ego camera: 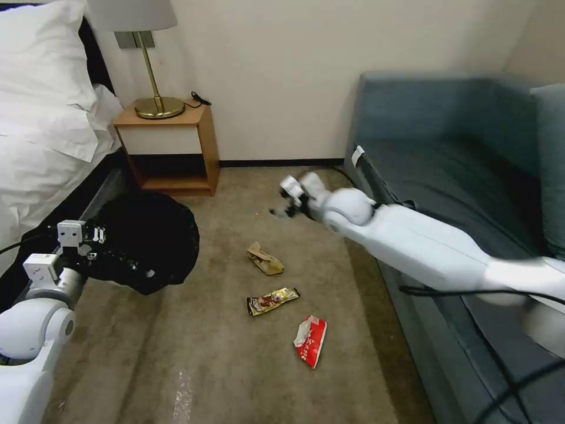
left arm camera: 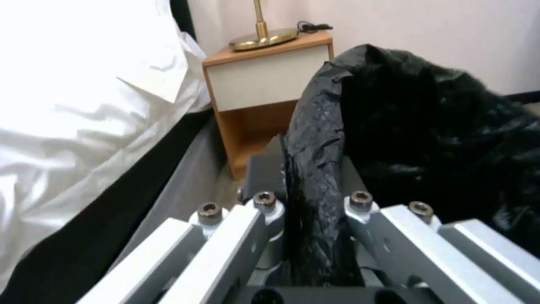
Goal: Pick up the trash bin, then pick up the garbage on the floor and place it into the trash bin.
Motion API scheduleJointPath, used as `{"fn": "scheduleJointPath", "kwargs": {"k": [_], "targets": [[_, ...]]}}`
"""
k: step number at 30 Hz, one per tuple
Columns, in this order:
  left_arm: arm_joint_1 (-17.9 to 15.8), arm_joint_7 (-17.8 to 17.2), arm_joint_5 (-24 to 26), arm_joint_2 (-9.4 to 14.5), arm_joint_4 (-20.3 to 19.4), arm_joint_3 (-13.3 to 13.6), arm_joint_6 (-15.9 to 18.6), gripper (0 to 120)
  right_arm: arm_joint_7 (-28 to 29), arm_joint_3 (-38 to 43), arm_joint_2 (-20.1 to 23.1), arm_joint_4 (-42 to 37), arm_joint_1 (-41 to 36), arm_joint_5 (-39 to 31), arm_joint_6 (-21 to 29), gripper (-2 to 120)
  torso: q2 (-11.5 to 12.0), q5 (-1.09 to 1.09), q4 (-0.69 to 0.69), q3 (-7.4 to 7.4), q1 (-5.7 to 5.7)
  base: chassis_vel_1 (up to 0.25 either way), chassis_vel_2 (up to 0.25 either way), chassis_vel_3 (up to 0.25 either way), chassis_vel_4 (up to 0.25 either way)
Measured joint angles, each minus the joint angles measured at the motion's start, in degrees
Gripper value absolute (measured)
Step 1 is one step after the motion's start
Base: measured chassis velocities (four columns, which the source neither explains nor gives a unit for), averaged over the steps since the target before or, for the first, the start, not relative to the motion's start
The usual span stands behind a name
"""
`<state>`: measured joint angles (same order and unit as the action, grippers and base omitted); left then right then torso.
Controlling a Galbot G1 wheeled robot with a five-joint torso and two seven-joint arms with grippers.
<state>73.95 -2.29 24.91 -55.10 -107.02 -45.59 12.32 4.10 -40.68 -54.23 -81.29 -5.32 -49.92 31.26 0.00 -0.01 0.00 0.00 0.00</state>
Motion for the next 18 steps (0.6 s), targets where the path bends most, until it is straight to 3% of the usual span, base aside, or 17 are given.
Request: {"fn": "scheduleJointPath", "kwargs": {"k": [6, 18], "targets": [[0.44, -0.46, -0.24, -0.32, -0.76, 1.14, -0.59, 7, -3.01, 4.31, 1.13, 3.22, -8.83, 8.82, -4.15, 100, 0.00, -0.01, -0.02, 0.00, 0.00, 0.000, 0.000, 0.000, 0.000], [0.33, -1.15, -1.32, -1.00, -0.35, 2.44, -0.88, 7, -5.36, 11.19, -1.34, 7.81, -24.35, 17.29, -8.34, 100, 0.01, 0.02, 0.00, 0.00, 0.00, 0.000, 0.000, 0.000, 0.000]]}}
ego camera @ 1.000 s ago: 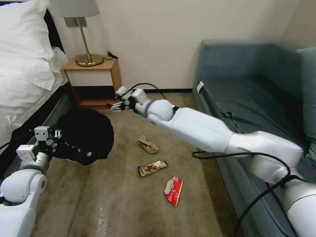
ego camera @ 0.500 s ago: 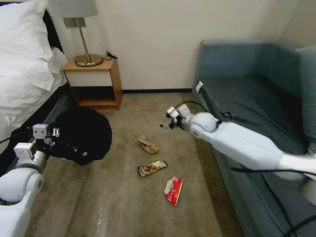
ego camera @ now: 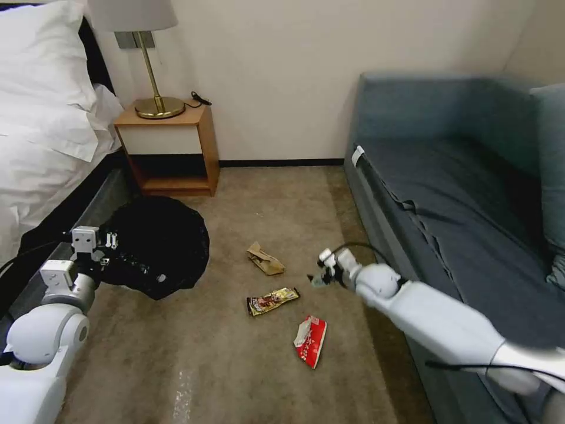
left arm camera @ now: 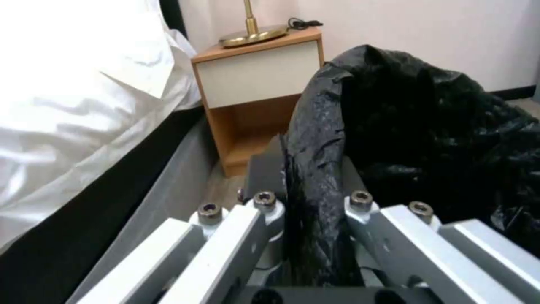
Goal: Pick up the trash bin, then pick up the garbage on the floor and place it into the trash bin.
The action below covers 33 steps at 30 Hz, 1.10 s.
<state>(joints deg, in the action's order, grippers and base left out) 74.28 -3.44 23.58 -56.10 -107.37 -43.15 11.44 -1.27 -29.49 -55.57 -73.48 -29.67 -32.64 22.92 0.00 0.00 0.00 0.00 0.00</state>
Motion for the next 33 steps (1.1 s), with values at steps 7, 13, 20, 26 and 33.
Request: {"fn": "scheduleJointPath", "kwargs": {"k": [7, 13, 20, 26, 33], "targets": [[0.88, 0.10, -0.80, -0.39, 0.06, -0.50, -0.40, 7, -1.02, 3.35, -0.42, -0.89, -5.63, 2.11, -0.52, 100, 0.00, 0.00, 0.00, 0.00, 0.00, 0.000, 0.000, 0.000, 0.000], [1.78, 0.15, -0.92, -0.55, -1.15, -0.90, -0.45, 7, -2.26, 5.37, 0.16, -2.92, -9.90, 3.92, -1.09, 100, 0.00, 0.00, 0.00, 0.00, 0.00, 0.000, 0.000, 0.000, 0.000], [2.26, 0.13, -1.44, -1.28, -1.80, -0.53, -0.45, 7, -3.07, 9.21, -0.75, -2.41, -16.72, 6.93, -3.51, 100, 0.00, 0.00, -0.01, 0.00, 0.00, 0.000, 0.000, 0.000, 0.000], [2.61, 0.17, -2.59, -2.32, -1.48, -0.33, -0.65, 7, -4.67, 10.25, -2.26, -0.70, -20.08, 10.44, -6.31, 100, 0.00, -0.01, 0.00, 0.00, 0.00, 0.000, 0.000, 0.000, 0.000], [2.71, 0.15, -3.98, -3.81, -1.11, 0.49, -0.79, 7, -5.73, 8.95, -4.67, 1.67, -19.28, 12.15, -8.34, 100, 0.00, 0.01, 0.00, 0.00, 0.00, 0.000, 0.000, 0.000, 0.000]]}}
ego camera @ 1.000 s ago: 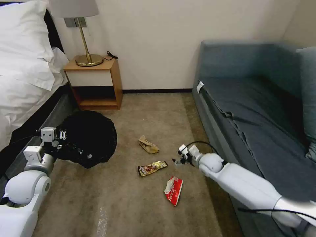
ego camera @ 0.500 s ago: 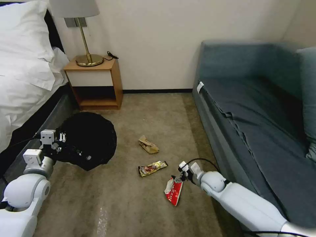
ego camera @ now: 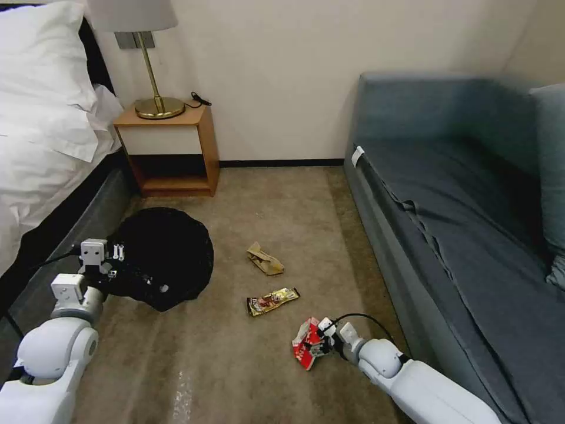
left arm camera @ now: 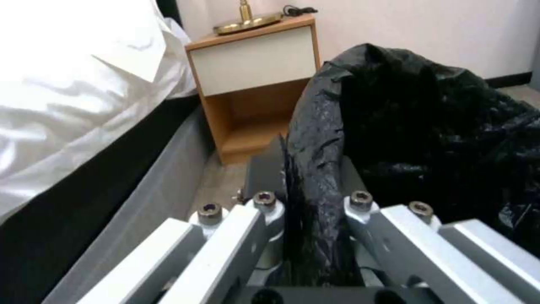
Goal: Pick up the trash bin, then pick up the garbage on the floor and place it into the trash bin.
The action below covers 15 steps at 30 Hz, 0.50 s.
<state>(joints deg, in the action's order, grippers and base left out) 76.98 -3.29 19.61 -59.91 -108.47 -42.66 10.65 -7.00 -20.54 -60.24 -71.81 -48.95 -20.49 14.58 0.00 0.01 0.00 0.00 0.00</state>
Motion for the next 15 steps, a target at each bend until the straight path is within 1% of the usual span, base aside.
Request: {"fn": "scheduleJointPath", "kwargs": {"k": [8, 15], "targets": [[-0.06, -0.02, -0.45, -0.48, 0.37, 0.14, -0.08, 7, -0.96, -1.79, -2.24, 2.64, 1.15, 0.16, -1.55, 100, 0.00, -0.01, 0.00, 0.00, 0.00, 0.000, 0.000, 0.000, 0.000], [0.08, -0.02, -0.39, -0.37, 0.35, -0.49, -0.08, 7, -2.76, -2.41, -2.66, 4.37, 1.31, 0.74, -2.86, 100, 0.00, -0.01, 0.00, 0.00, 0.00, 0.000, 0.000, 0.000, 0.000]]}}
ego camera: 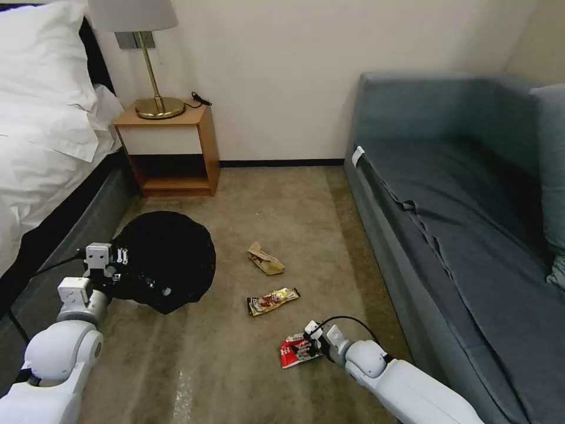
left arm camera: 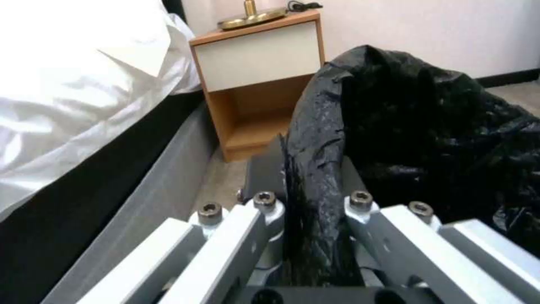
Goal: Pick up the trash bin, then pick up the garbage on the floor and place it into the trash bin.
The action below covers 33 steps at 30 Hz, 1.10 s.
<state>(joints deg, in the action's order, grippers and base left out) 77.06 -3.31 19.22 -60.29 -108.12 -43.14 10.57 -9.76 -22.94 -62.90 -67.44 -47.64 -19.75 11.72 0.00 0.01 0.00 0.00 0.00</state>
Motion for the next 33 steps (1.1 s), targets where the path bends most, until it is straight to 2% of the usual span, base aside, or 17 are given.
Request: {"fn": "scheduleJointPath", "kwargs": {"k": [3, 5, 6, 8, 9, 11, 12, 15, 17, 18, 19, 21, 22, 25, 27, 29, 33], "targets": [[0.01, 0.00, 0.03, 0.09, 0.06, -0.15, -0.03, 7, -0.78, -0.11, 0.05, 0.44, -0.28, 0.21, -0.86, 96, 0.00, 0.00, 0.00, 0.00, 0.00, 0.000, 0.000, 0.000, 0.000], [-0.15, 0.00, 0.06, 0.10, 0.23, -0.13, -0.05, 7, -1.53, -0.13, 0.12, 0.98, -0.61, 0.36, -1.80, 85, 0.00, 0.00, 0.00, 0.00, 0.00, 0.000, 0.000, 0.000, 0.000], [-0.15, 0.00, 0.06, 0.10, 0.23, -0.13, -0.05, 7, -1.53, -0.13, 0.12, 0.98, -0.61, 0.36, -1.80, 85, 0.00, 0.00, 0.00, 0.00, 0.00, 0.000, 0.000, 0.000, 0.000], [-0.36, 0.00, 0.06, 0.09, 0.26, 0.09, -0.05, 7, -2.14, -0.13, 0.39, 1.23, -0.85, 0.73, -2.45, 74, 0.00, -0.01, 0.00, 0.00, 0.00, 0.000, 0.000, 0.000, 0.000], [-0.36, 0.00, 0.06, 0.09, 0.26, 0.09, -0.05, 7, -2.14, -0.13, 0.39, 1.23, -0.85, 0.73, -2.45, 74, 0.00, -0.01, 0.00, 0.00, 0.00, 0.000, 0.000, 0.000, 0.000], [-0.47, 0.00, 0.02, -0.03, 0.32, 0.33, -0.05, 7, -2.43, -0.07, 0.63, 1.31, -1.06, 0.98, -3.00, 62, 0.00, 0.00, -0.01, 0.00, 0.00, 0.000, 0.000, 0.000, 0.000], [-0.47, 0.00, 0.02, -0.03, 0.32, 0.33, -0.05, 7, -2.43, -0.07, 0.63, 1.31, -1.06, 0.98, -3.00, 62, 0.00, 0.00, -0.01, 0.00, 0.00, 0.000, 0.000, 0.000, 0.000], [-0.49, 0.00, -0.13, -0.36, 0.50, 0.54, -0.08, 7, -2.46, 0.04, 0.72, 1.34, -1.32, 0.99, -3.54, 47, 0.00, -0.01, 0.00, 0.00, 0.00, 0.000, 0.000, 0.000, 0.000], [-0.52, 0.00, -0.17, -0.40, 0.55, 0.57, -0.09, 7, -2.48, 0.06, 0.76, 1.33, -1.39, 0.99, -3.66, 44, 0.00, -0.01, 0.00, 0.00, 0.00, 0.000, 0.000, 0.000, 0.000], [-0.62, 0.00, -0.23, -0.46, 0.63, 0.65, -0.11, 7, -2.49, 0.07, 0.80, 1.33, -1.48, 1.08, -4.07, 36, 0.00, -0.01, 0.00, 0.00, 0.00, 0.000, 0.000, 0.000, 0.000], [-0.62, 0.00, -0.23, -0.46, 0.63, 0.65, -0.11, 7, -2.49, 0.07, 0.80, 1.33, -1.48, 1.08, -4.07, 36, 0.00, -0.01, 0.00, 0.00, 0.00, 0.000, 0.000, 0.000, 0.000], [-0.67, 0.00, -0.39, -0.48, 0.76, 0.78, -0.16, 7, -2.46, 0.13, 0.74, 1.52, -1.51, 1.32, -4.53, 26, 0.00, -0.01, 0.00, 0.00, 0.00, 0.000, 0.000, 0.000, 0.000], [-0.67, 0.00, -0.39, -0.48, 0.76, 0.78, -0.16, 7, -2.46, 0.13, 0.74, 1.52, -1.51, 1.32, -4.53, 26, 0.00, -0.01, 0.00, 0.00, 0.00, 0.000, 0.000, 0.000, 0.000], [-0.61, 0.00, -0.59, -0.60, 0.84, 1.01, -0.21, 7, -2.44, 0.24, 0.63, 1.69, -1.51, 1.37, -4.59, 16, 0.00, -0.01, 0.00, 0.00, 0.00, 0.000, 0.000, 0.000, 0.000], [-0.54, 0.00, -0.79, -0.81, 0.87, 1.21, -0.28, 7, -2.43, 0.47, 0.66, 1.69, -1.64, 1.38, -4.59, 4, 0.00, 0.00, 0.00, 0.00, 0.00, 0.000, 0.000, 0.000, 0.000], [-0.52, 0.00, -0.83, -0.84, 0.87, 1.29, -0.30, 7, -2.43, 0.60, 0.78, 1.62, -1.78, 1.38, -4.59, 0, 0.00, -0.01, 0.00, 0.00, 0.00, 0.000, 0.000, 0.000, 0.000], [-0.54, 0.02, -0.83, -0.83, 0.87, 1.31, -0.34, 7, -2.43, 1.03, 1.15, 1.20, -2.03, 1.36, -4.59, 0, 0.00, -0.01, 0.00, 0.00, 0.00, 0.000, 0.000, 0.000, 0.000]]}}
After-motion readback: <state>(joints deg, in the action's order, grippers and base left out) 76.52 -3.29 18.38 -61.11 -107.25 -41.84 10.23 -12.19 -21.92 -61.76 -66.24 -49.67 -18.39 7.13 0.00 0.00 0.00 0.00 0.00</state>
